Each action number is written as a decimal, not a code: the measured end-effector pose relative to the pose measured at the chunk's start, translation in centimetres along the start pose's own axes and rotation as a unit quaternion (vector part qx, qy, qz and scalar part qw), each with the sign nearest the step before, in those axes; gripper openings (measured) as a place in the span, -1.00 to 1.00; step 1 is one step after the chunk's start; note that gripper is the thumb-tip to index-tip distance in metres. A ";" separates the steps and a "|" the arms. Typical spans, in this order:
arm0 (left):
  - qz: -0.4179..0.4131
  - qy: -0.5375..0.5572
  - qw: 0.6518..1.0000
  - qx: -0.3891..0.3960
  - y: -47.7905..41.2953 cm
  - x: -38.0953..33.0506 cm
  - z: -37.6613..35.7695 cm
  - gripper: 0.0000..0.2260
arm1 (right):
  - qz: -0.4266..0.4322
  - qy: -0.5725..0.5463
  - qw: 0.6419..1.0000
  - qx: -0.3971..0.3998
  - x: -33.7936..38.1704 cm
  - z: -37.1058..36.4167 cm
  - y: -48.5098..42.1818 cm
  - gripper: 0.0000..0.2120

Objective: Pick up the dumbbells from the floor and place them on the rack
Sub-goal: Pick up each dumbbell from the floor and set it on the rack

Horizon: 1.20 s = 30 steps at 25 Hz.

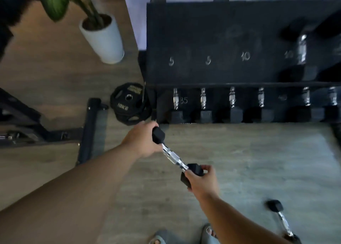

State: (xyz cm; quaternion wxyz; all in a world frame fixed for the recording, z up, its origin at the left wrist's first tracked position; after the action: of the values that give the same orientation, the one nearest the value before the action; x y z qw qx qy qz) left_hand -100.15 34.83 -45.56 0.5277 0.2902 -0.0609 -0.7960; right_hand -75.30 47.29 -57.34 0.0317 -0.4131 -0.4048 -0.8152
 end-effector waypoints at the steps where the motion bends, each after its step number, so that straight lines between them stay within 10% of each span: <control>1: -0.023 -0.026 0.999 -0.006 0.9 -2.3 3.6 -0.41 | 0.001 -0.031 1.000 -0.004 2.6 0.6 2.1 -0.37; 9: -0.118 -0.127 0.984 -0.029 4.8 -13.8 20.2 -0.35 | -0.021 -0.193 0.981 -0.005 16.6 3.3 12.5 -0.48; 30: -0.191 -0.292 0.936 0.047 -23.6 -23.3 25.2 -0.40 | -0.150 -0.272 0.949 -0.061 31.0 -7.4 -7.0 -0.44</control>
State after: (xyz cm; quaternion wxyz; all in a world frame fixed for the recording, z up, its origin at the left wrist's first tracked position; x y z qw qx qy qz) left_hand -125.99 60.26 -25.05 0.3103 0.0753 -0.1929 -0.9278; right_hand -103.15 55.68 -42.61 -0.2273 -0.5545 -0.4046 -0.6907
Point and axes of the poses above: each hand's wrist, its own y-axis away from the middle knuckle, its own z-axis out of the back of the hand, x = y × z, the point moved 10 cm from there along -y, towards the middle knuckle, and after that the axes turned 7 degrees about z, right-handed, at the moved point
